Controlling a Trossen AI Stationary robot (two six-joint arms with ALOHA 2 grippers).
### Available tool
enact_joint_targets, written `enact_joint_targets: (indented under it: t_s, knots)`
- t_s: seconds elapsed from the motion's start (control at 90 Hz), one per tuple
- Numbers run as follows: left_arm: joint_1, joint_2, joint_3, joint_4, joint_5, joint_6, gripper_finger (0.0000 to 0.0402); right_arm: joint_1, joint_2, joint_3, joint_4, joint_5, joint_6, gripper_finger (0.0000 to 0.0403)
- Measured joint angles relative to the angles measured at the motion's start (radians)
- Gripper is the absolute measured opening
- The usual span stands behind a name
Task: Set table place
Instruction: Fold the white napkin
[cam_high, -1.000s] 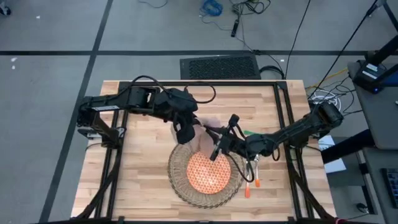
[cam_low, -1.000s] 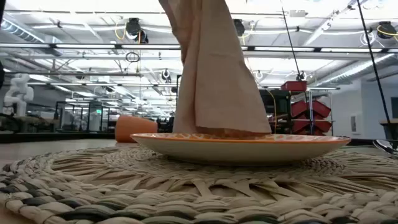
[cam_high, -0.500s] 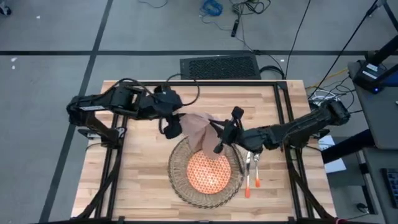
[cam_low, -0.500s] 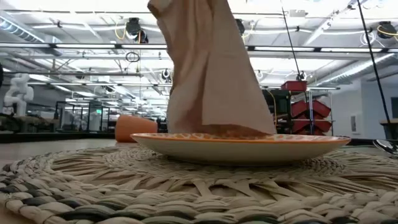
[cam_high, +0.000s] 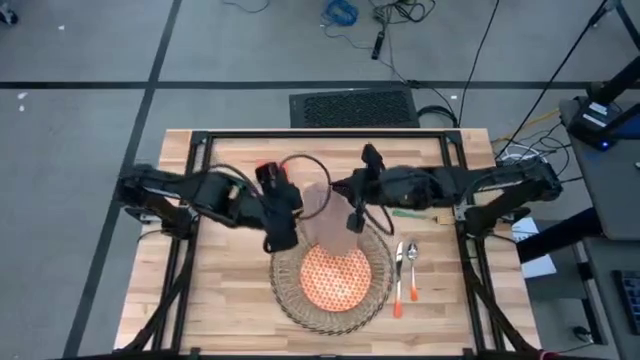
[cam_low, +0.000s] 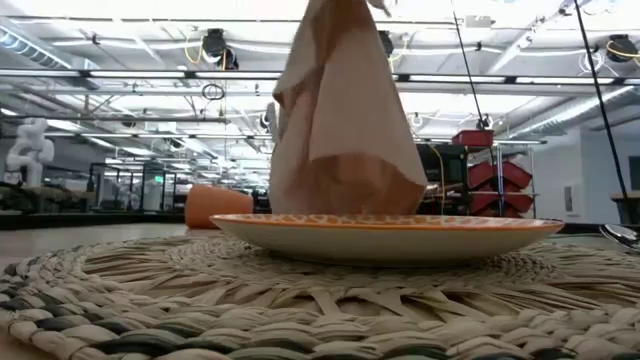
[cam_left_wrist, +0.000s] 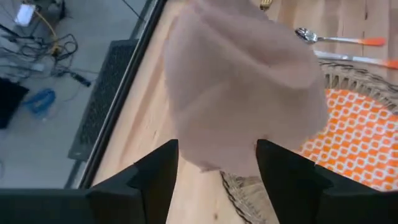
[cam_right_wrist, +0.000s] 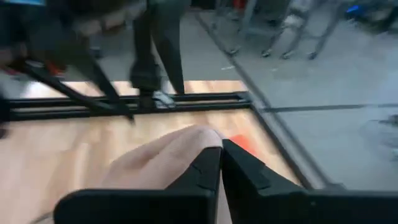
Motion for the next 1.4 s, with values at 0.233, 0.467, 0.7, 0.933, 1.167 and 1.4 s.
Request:
enact_joint_targets:
  t_s: [0.233, 0.467, 0.7, 0.933, 1.167, 1.4]
  knots:
    - [-0.021, 0.023, -0.001, 0.112, -0.104, -0.009, 0.0203, -0.058, 0.027, 0.046, -0.117, -0.110, 0.063, 0.0000]
    - [-0.038, 0.045, 0.000, 0.183, -0.221, -0.011, 0.0203, -0.149, 0.040, 0.046, -0.128, -0.223, 0.097, 0.0000]
    - [-0.038, 0.130, -0.002, 0.150, -0.247, -0.009, 0.0203, -0.152, 0.040, 0.046, -0.086, -0.293, 0.052, 0.0000]
    - [-0.066, 0.203, -0.002, 0.149, -0.360, -0.015, 0.0203, -0.153, 0.040, 0.046, -0.068, -0.347, 0.040, 0.0000]
    - [-0.147, 0.339, -0.001, 0.073, -0.633, -0.009, 0.0203, -0.171, 0.039, 0.046, -0.061, -0.432, 0.043, 0.0000]
    - [-0.196, 0.475, -0.001, 0.022, -0.923, -0.088, 0.0203, -0.177, 0.038, 0.046, -0.012, -0.532, 0.077, 0.0000]
